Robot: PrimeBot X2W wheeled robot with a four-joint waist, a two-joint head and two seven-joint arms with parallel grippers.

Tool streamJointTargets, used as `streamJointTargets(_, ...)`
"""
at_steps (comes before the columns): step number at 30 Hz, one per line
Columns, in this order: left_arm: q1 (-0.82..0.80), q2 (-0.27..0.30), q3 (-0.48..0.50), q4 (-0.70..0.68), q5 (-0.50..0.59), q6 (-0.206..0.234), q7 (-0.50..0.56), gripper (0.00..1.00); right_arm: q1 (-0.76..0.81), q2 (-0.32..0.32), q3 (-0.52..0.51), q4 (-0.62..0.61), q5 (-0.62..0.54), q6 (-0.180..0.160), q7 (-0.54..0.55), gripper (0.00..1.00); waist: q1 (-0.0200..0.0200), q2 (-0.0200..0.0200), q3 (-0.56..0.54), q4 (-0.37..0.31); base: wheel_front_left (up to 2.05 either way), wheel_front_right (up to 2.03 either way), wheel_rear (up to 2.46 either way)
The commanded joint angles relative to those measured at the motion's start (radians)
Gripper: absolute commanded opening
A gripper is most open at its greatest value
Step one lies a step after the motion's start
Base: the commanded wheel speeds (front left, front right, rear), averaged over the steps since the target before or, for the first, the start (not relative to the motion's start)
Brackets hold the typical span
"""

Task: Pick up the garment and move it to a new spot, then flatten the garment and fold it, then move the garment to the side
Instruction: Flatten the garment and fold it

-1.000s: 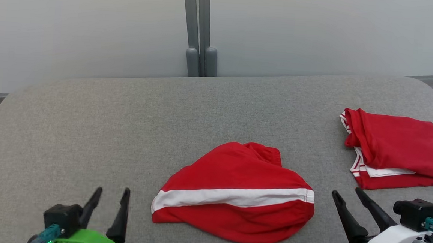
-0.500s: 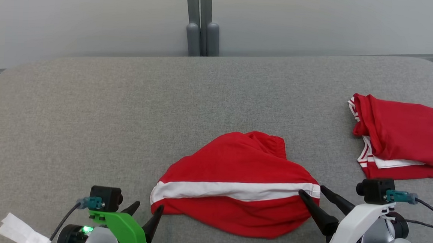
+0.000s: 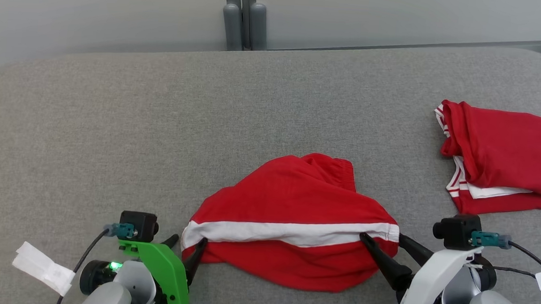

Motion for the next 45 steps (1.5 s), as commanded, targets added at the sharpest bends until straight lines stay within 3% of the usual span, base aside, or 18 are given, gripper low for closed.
streamJointTargets(1,-0.022,-0.003,-0.002,0.016,-0.004,-0.009,-0.007,1.00,-0.016,-0.005,0.010,-0.001,0.015,-0.001,-0.012,0.63,0.0000,0.0000,0.007,-0.003,0.00,0.00,0.00)
streamJointTargets(2,-0.028,-0.006,-0.003,0.030,-0.006,-0.015,-0.006,0.99,-0.020,-0.008,0.017,0.001,0.021,-0.001,-0.017,0.27,0.0000,0.0000,0.009,-0.003,0.00,0.00,0.00)
streamJointTargets(3,-0.031,-0.009,-0.006,0.040,-0.008,-0.019,-0.005,0.67,-0.024,-0.009,0.024,0.004,0.026,-0.001,-0.020,0.00,0.0000,0.0000,0.010,-0.003,0.00,0.00,0.00)
streamJointTargets(4,-0.036,-0.014,-0.009,0.048,-0.011,-0.029,-0.014,0.00,-0.030,-0.012,0.038,0.010,0.041,-0.001,-0.027,0.00,0.0000,0.0000,0.008,-0.002,0.00,0.00,0.00)
streamJointTargets(13,-0.016,0.038,0.006,-0.065,0.009,-0.025,-0.075,0.00,-0.057,-0.033,0.060,-0.053,0.128,-0.001,-0.114,0.00,0.0000,0.0000,-0.036,-0.004,0.00,0.00,0.00)
streamJointTargets(19,-0.117,0.106,0.033,-0.215,0.025,-0.021,-0.023,0.00,-0.160,-0.095,0.061,-0.101,0.175,-0.001,-0.107,0.00,0.0000,0.0000,-0.030,-0.004,0.00,0.00,0.00)
streamJointTargets(22,-0.213,0.114,0.047,-0.239,0.013,-0.031,0.027,0.00,-0.260,-0.115,0.063,-0.101,0.197,-0.001,-0.090,0.00,0.0000,0.0000,0.013,-0.005,0.00,0.00,0.00)
streamJointTargets(28,-0.532,0.105,0.061,-0.138,0.020,-0.060,0.118,0.00,-0.571,-0.140,0.095,-0.039,0.263,-0.001,-0.041,0.00,0.0000,0.0000,0.173,-0.005,0.00,0.00,0.00)
streamJointTargets(34,-0.872,0.066,0.066,0.043,0.050,-0.076,0.105,0.00,-0.908,-0.141,0.143,0.086,0.322,-0.001,-0.036,0.00,0.0000,0.0000,0.318,-0.003,0.00,0.00,0.00)
streamJointTargets(45,-1.291,0.034,0.048,0.325,0.076,-0.086,-0.001,0.00,-1.302,-0.126,0.250,0.235,0.424,-0.001,-0.129,0.00,0.0000,0.0000,0.358,-0.015,0.00,0.00,0.00)
